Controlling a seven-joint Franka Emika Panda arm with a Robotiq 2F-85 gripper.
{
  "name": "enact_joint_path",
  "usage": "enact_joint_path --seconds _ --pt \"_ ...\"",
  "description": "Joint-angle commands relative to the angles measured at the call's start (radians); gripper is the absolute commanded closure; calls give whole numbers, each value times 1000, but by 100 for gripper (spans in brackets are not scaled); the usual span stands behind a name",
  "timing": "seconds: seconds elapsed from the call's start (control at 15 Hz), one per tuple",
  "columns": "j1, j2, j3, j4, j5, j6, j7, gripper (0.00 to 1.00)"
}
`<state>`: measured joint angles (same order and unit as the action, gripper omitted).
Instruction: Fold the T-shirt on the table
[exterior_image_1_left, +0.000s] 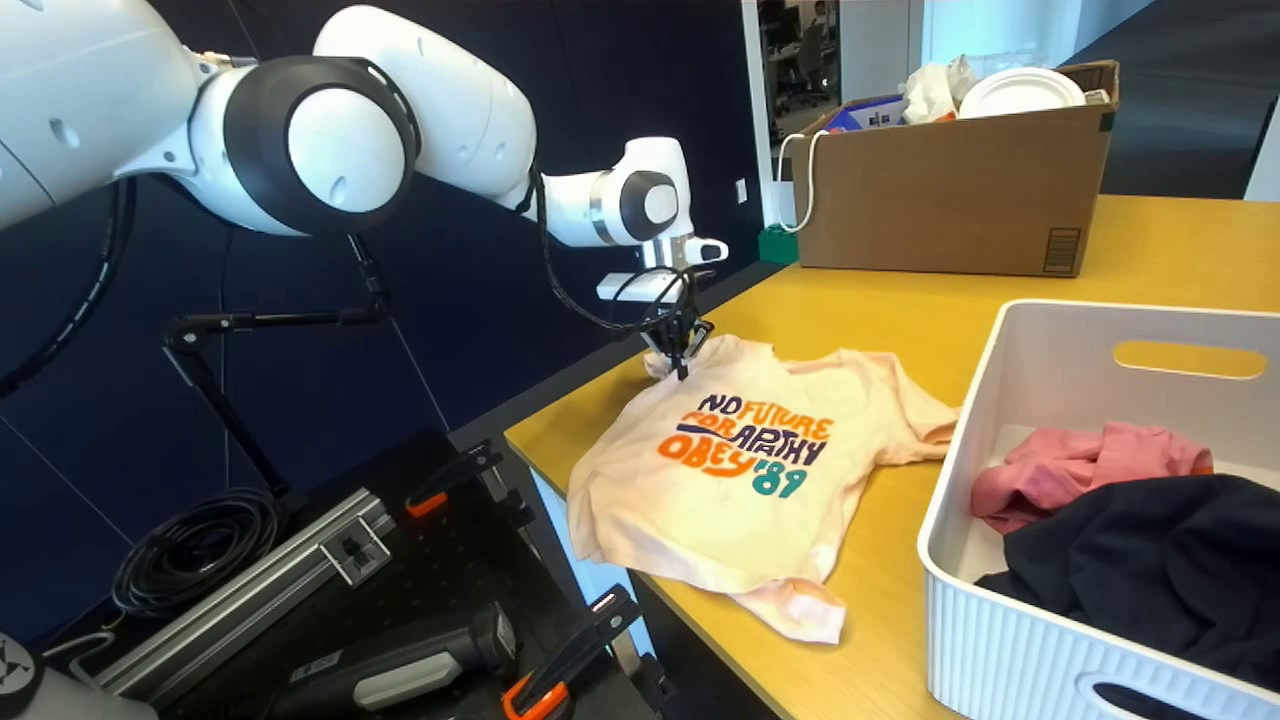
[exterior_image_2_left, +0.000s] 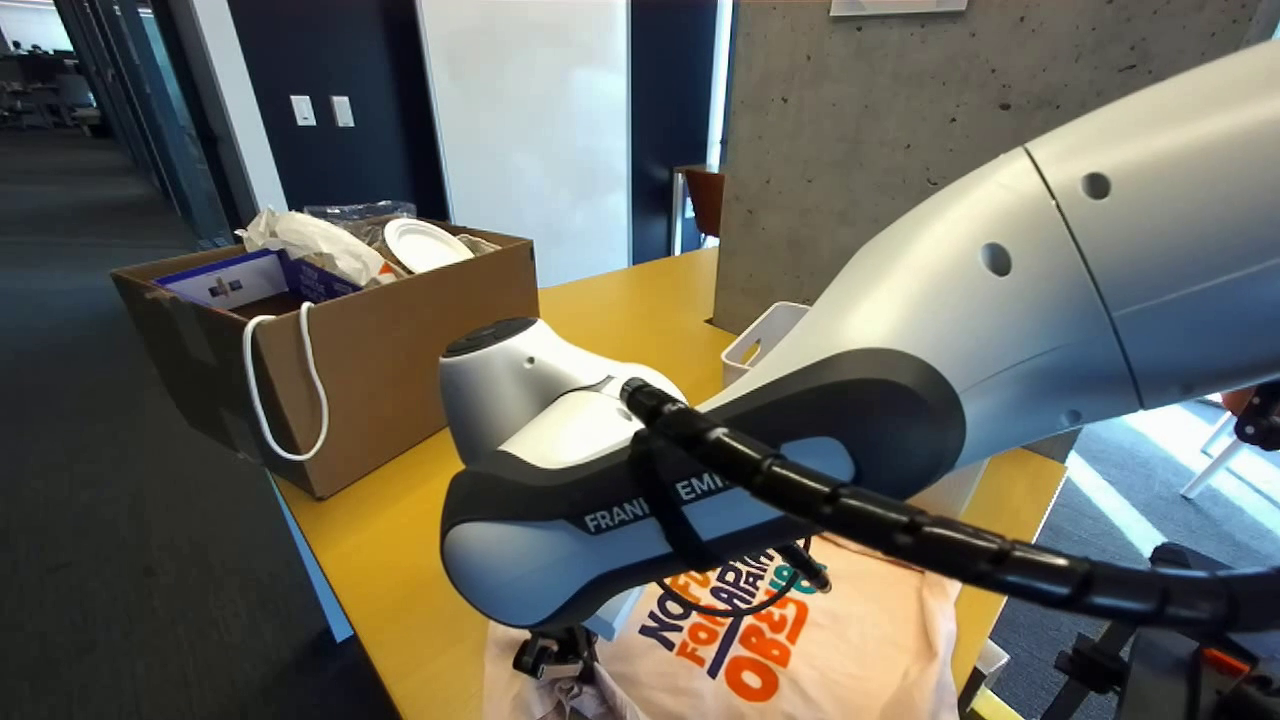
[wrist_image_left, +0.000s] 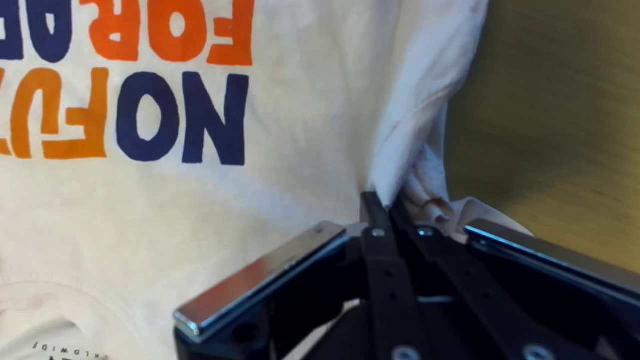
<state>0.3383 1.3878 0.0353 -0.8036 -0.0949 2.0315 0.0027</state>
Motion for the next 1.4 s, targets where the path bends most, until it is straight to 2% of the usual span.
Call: enact_joint_path --seconds 0.0,0.73,1.33 --pt "5 1 -25 35 -11 -8 29 99" --pt "-17 -144 -109 -19 -2 0 134 99" --pt "-125 -270 -157 -131 15 22 213 99"
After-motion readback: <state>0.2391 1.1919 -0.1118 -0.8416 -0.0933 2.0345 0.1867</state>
